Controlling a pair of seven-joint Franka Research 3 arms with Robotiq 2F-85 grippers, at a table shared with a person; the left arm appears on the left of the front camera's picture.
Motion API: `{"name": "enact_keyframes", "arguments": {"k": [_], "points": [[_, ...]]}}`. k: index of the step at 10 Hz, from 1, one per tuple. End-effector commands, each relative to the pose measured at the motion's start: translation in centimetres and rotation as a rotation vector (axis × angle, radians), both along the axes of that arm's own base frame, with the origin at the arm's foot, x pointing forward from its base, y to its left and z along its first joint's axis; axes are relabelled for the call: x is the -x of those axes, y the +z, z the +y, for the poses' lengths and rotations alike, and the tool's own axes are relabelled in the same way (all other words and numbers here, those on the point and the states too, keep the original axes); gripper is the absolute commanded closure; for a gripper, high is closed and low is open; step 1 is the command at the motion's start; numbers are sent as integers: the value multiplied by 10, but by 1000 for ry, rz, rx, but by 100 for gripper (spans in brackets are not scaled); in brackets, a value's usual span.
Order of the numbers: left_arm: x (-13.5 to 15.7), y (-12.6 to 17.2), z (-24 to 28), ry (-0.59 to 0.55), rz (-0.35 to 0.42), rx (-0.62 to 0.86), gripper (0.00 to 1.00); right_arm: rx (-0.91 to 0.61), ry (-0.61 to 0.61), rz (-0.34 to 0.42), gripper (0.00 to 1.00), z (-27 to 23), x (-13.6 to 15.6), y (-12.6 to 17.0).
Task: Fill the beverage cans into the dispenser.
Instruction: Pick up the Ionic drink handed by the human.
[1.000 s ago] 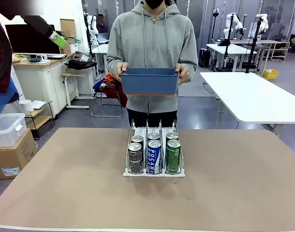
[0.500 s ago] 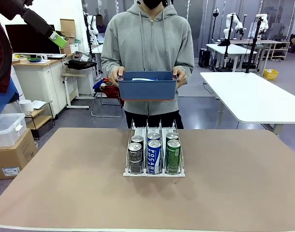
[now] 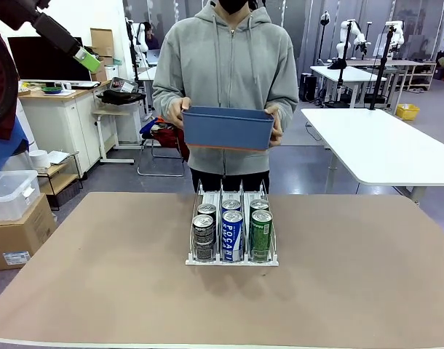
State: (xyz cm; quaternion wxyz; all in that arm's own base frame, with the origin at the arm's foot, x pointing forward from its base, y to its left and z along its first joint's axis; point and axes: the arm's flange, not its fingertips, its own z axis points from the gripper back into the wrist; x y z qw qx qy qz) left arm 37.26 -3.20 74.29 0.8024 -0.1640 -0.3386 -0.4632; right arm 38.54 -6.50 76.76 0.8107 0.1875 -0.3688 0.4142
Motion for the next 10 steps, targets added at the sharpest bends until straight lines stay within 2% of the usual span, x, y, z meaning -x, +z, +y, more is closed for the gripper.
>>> {"name": "enact_keyframes", "arguments": {"k": [1,10], "points": [[0,0,1,-7,-4,-2,0,-1,2,-2,0,2,0,-1],[0,0,1,-7,-4,-2,0,-1,2,-2,0,2,0,-1]]}}
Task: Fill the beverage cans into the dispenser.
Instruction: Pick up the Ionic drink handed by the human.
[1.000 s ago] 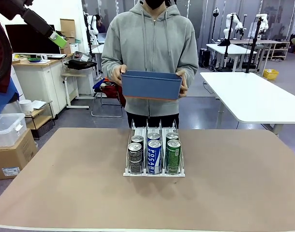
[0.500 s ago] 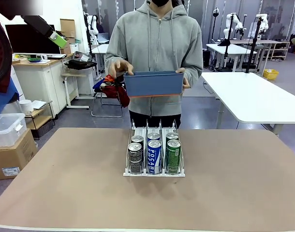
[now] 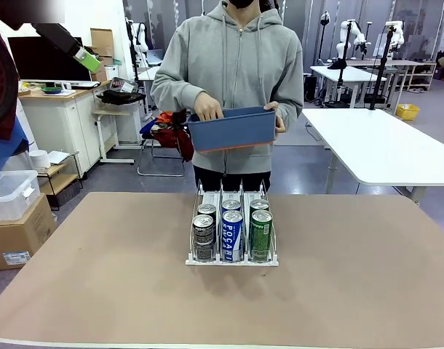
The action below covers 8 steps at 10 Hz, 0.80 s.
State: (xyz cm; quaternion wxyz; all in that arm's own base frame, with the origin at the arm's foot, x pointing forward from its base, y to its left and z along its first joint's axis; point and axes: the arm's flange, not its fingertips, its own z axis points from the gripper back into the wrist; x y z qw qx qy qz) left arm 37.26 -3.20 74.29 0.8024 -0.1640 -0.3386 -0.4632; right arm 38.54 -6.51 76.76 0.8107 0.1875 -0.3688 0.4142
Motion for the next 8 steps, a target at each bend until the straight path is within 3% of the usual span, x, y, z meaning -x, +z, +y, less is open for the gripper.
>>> {"name": "enact_keyframes", "arguments": {"k": [1,8], "points": [[0,0,1,-7,-4,-2,0,-1,2,-2,0,2,0,-1],[0,0,1,-7,-4,-2,0,-1,2,-2,0,2,0,-1]]}}
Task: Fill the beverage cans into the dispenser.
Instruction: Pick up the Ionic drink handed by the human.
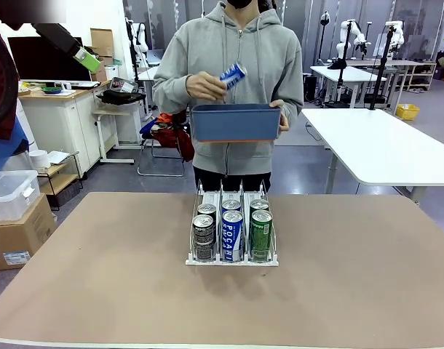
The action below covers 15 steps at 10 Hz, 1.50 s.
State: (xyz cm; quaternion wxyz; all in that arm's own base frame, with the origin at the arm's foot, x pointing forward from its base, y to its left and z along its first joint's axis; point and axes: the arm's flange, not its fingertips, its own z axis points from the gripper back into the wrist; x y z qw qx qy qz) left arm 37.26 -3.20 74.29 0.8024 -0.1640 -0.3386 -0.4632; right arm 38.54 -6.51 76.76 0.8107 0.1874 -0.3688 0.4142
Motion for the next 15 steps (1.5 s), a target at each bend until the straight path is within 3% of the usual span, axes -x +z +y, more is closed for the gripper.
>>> {"name": "enact_keyframes", "arguments": {"k": [1,15], "points": [[0,0,1,-7,-4,-2,0,-1,2,-2,0,2,0,-1],[0,0,1,-7,-4,-2,0,-1,2,-2,0,2,0,-1]]}}
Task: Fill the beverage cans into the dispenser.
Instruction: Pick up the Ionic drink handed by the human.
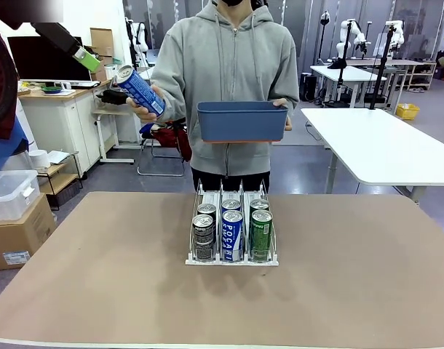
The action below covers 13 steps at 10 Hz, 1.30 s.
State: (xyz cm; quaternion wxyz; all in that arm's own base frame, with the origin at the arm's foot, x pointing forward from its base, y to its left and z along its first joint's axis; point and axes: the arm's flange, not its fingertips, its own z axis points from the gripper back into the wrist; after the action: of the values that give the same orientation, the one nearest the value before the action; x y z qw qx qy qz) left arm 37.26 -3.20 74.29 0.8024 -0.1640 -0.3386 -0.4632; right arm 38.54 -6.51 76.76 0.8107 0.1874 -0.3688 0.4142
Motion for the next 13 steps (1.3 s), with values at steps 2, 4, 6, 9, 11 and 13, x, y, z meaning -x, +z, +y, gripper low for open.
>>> {"name": "enact_keyframes", "arguments": {"k": [2,4,6,9,11,13], "points": [[0,0,0,0,0,0,0,-1,2,-2,0,2,0,-1],[-25,-1,-13,61,-49,-95,0,-1,2,-2,0,2,0,-1],[-39,-3,-24,72,-76,-150,0,-1,2,-2,0,2,0,-1],[-49,-20,-36,99,-91,-168,0,-1,2,-2,0,2,0,-1],[-52,-34,-43,140,-94,-147,0,-1,2,-2,0,2,0,-1],[-65,-43,-46,141,-96,-143,0,-1,2,-2,0,2,0,-1]]}}
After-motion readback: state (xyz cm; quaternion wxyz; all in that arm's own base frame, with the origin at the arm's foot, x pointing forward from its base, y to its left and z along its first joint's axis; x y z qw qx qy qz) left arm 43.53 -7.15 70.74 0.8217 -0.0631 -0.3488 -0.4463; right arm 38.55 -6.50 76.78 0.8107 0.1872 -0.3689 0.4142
